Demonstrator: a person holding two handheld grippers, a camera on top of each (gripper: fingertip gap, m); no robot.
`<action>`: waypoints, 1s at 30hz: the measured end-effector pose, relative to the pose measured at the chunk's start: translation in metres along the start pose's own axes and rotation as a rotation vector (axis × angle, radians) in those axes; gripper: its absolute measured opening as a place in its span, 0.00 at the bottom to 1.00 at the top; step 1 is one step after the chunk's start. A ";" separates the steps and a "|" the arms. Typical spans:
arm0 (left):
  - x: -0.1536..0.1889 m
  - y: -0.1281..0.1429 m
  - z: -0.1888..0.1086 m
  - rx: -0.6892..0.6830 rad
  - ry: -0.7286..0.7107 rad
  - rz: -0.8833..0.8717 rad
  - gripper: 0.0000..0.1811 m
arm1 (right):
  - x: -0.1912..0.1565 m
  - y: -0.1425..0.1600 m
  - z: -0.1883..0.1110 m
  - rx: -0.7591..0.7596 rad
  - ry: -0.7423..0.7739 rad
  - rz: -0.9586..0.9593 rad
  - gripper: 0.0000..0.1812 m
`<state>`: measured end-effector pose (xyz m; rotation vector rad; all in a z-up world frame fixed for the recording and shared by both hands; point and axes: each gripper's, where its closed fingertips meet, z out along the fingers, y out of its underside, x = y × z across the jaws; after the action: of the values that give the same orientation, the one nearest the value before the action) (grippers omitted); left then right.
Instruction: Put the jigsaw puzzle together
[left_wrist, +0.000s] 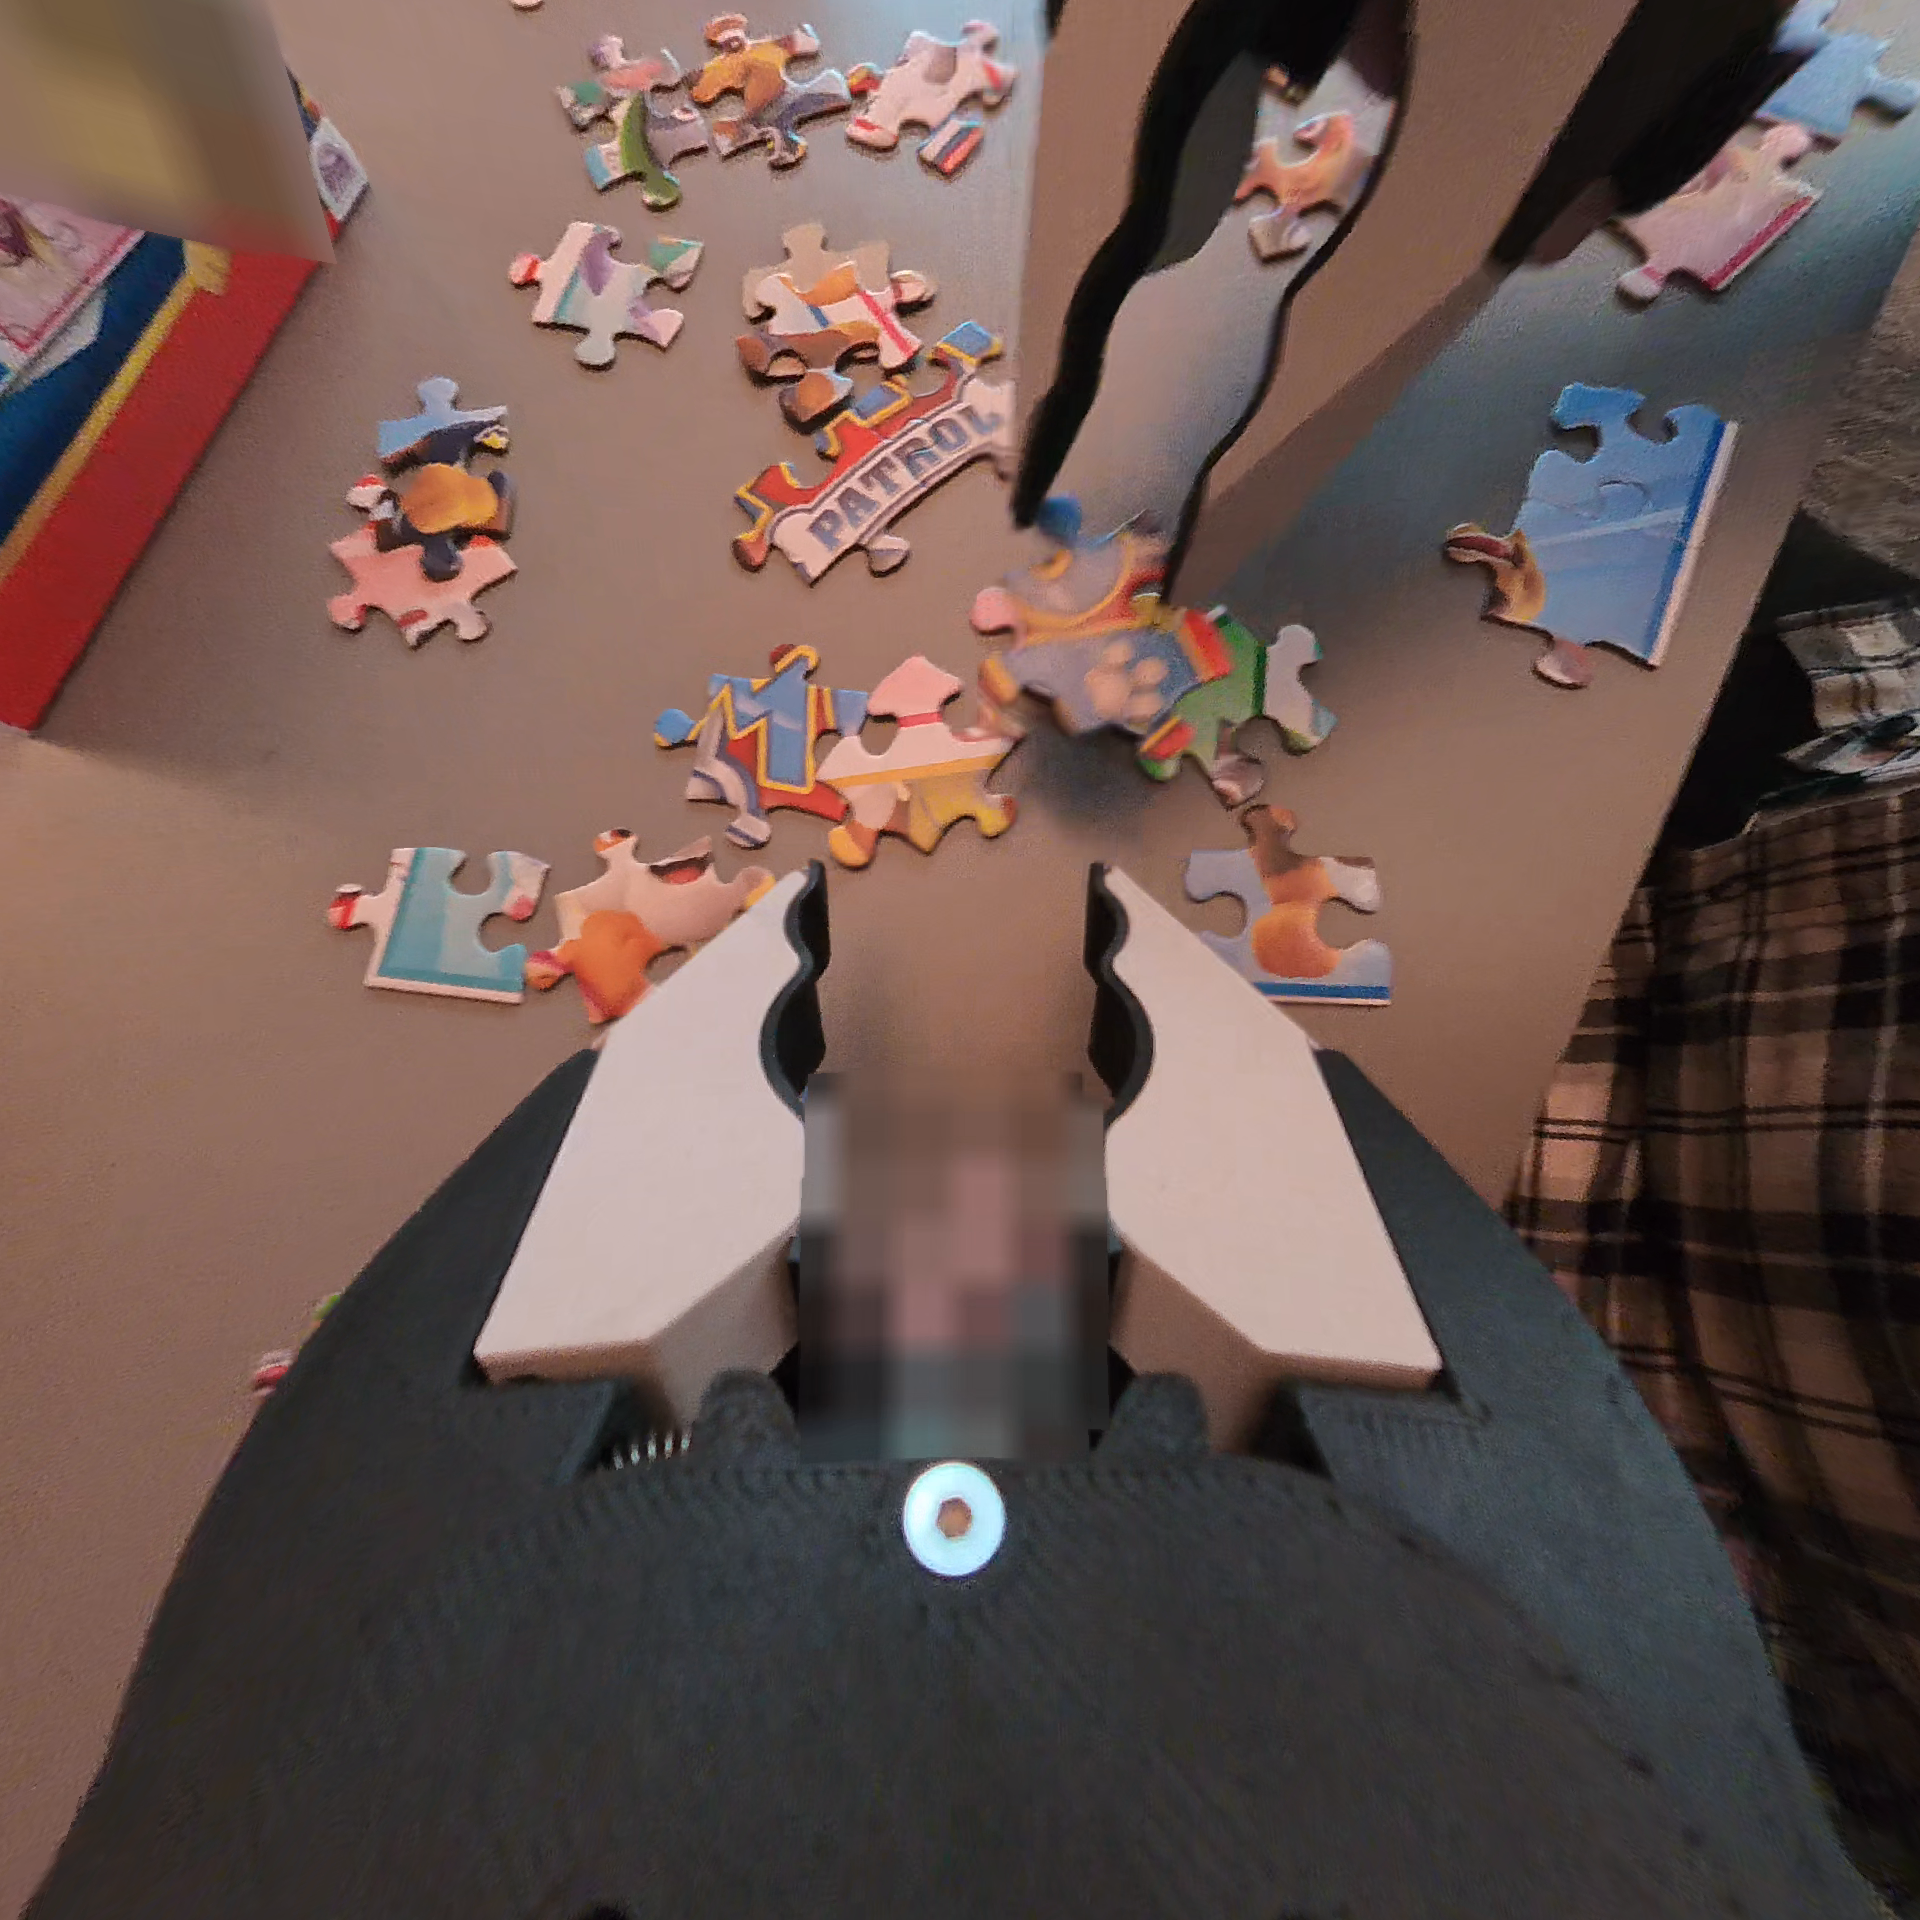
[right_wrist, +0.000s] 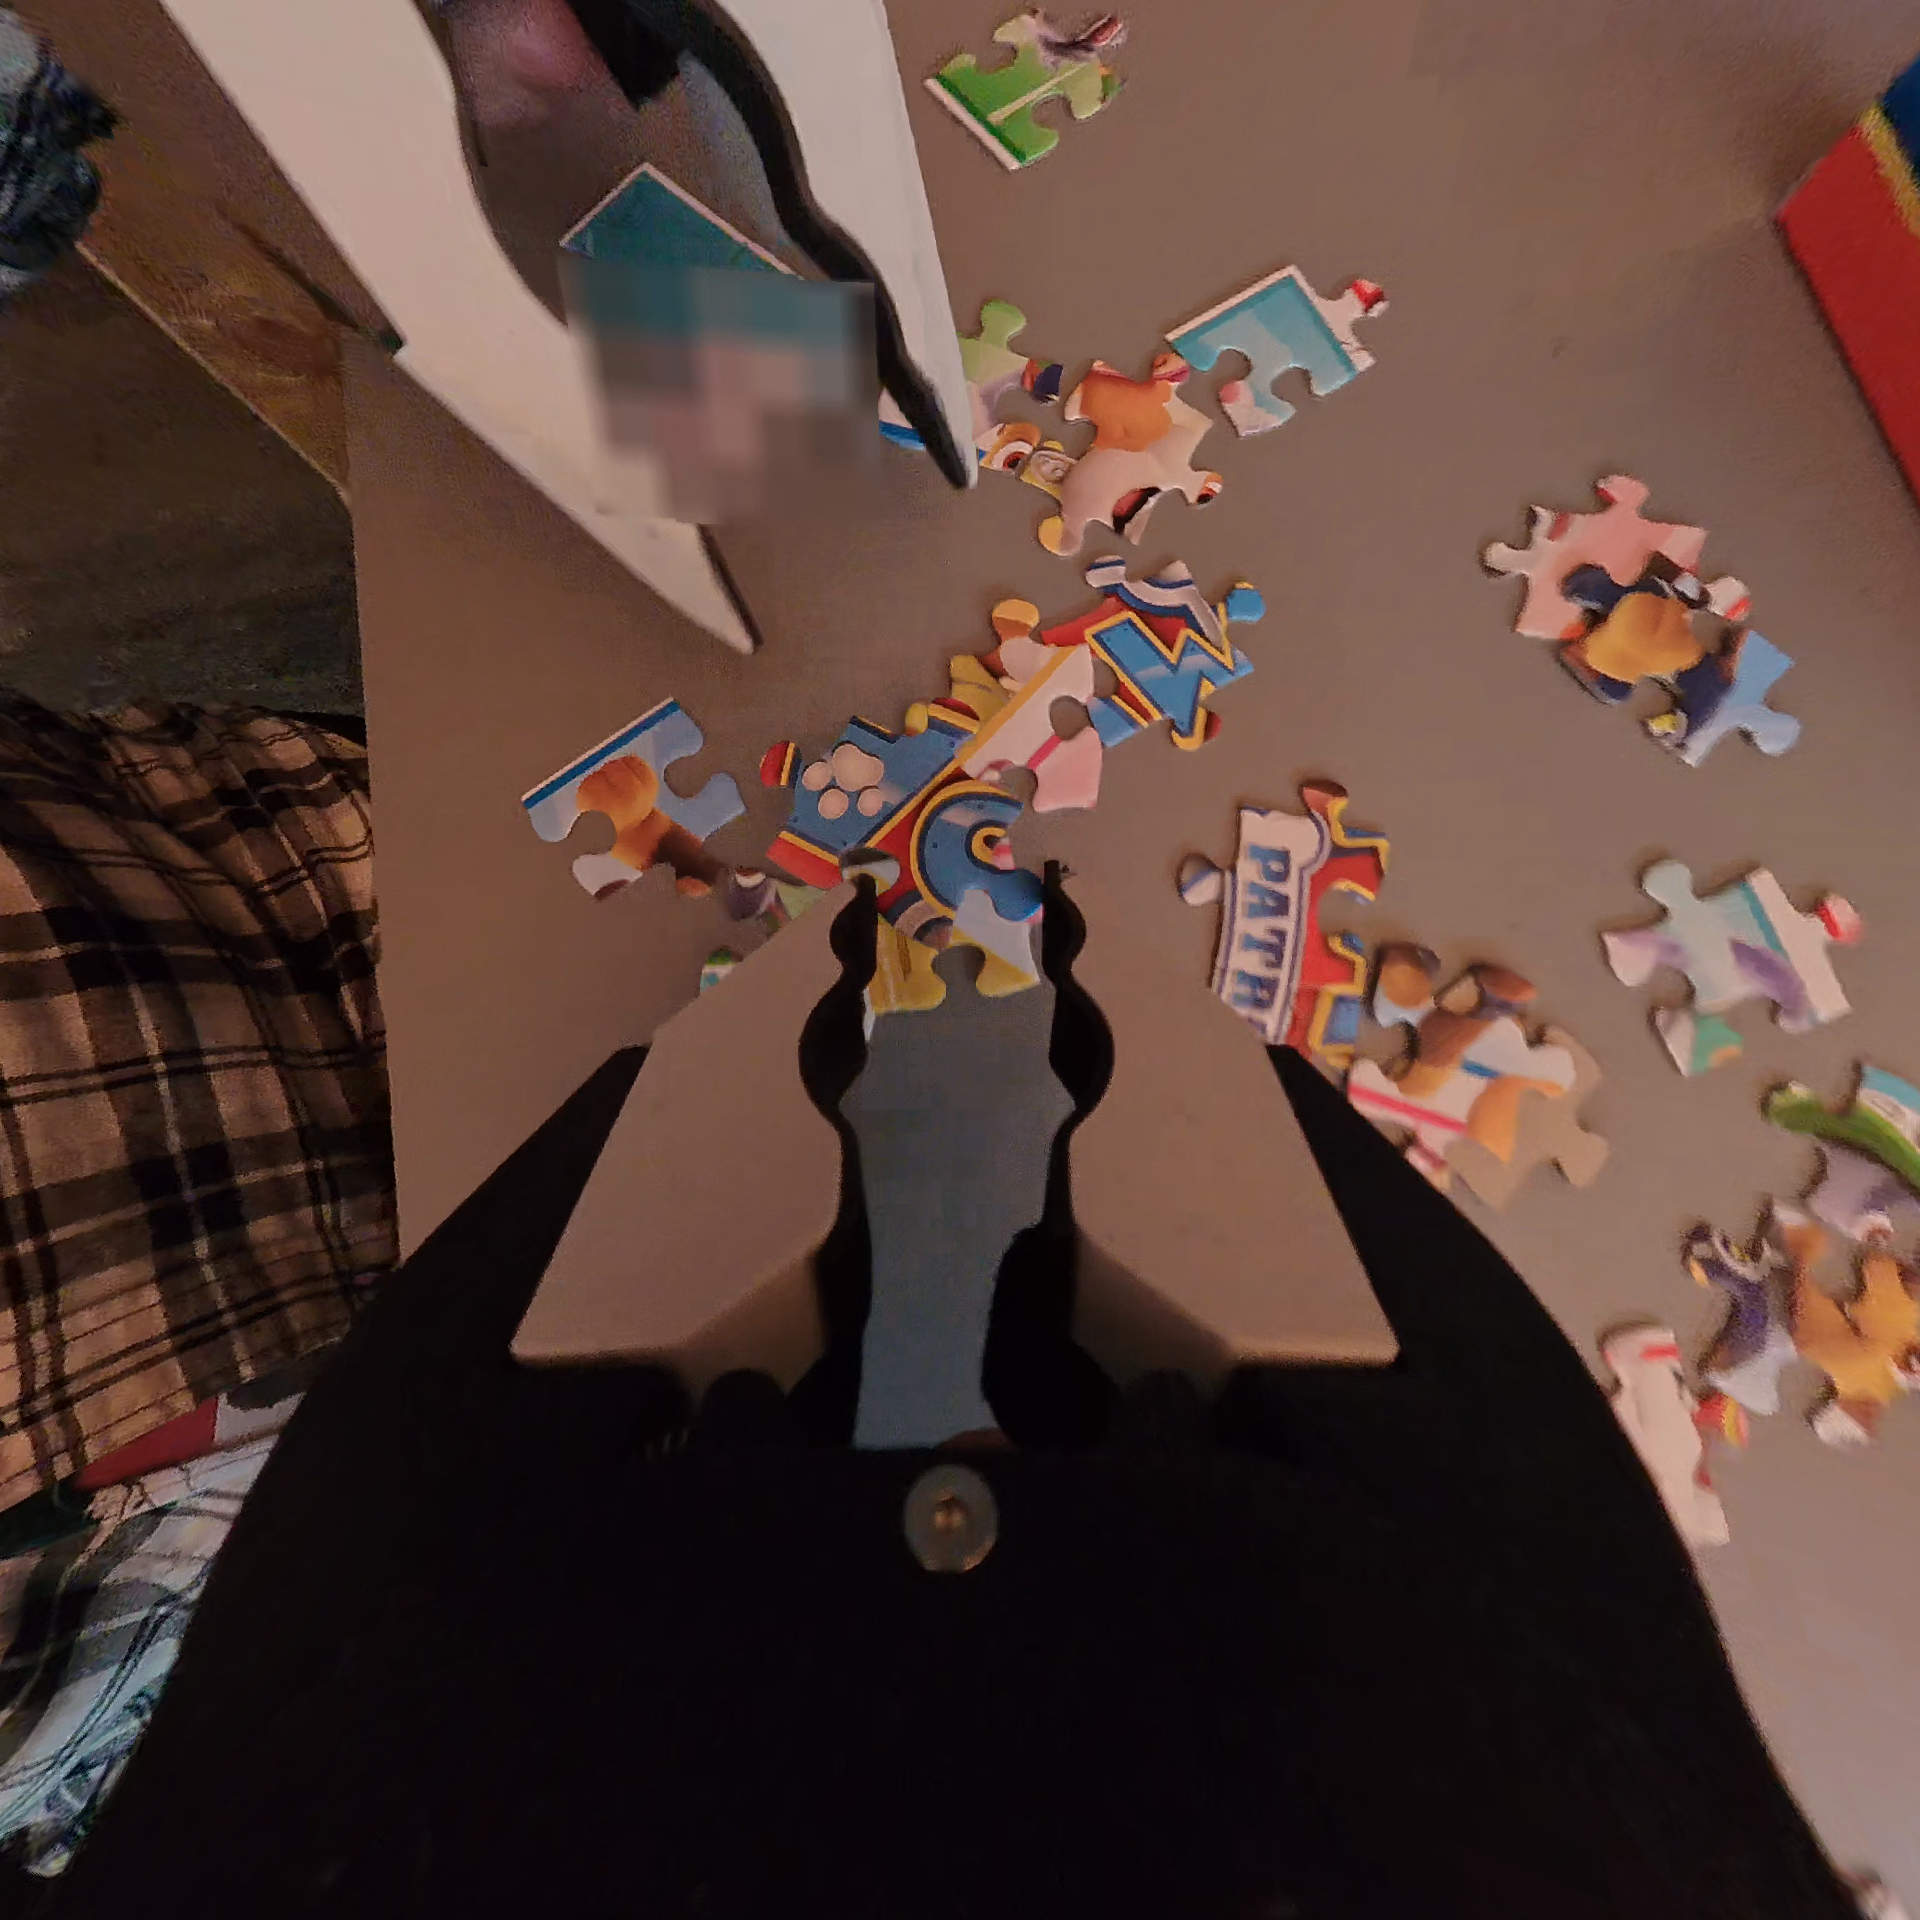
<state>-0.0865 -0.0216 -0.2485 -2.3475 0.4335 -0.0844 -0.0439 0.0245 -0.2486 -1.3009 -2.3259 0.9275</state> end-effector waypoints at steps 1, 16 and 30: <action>-0.005 0.000 0.000 -0.010 -0.012 0.006 0.27 | 0.002 0.003 -0.007 0.008 0.013 0.014 0.17; -0.073 0.048 -0.003 -0.273 -0.038 -0.100 0.26 | 0.014 0.060 -0.060 0.057 0.159 0.188 0.17; -0.052 0.045 -0.011 -0.247 0.066 -0.053 0.27 | 0.012 0.077 -0.060 0.059 0.181 0.279 0.17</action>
<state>-0.1497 -0.0414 -0.2680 -2.6051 0.4353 -0.1406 0.0324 0.0864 -0.2566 -1.6398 -2.0006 0.9092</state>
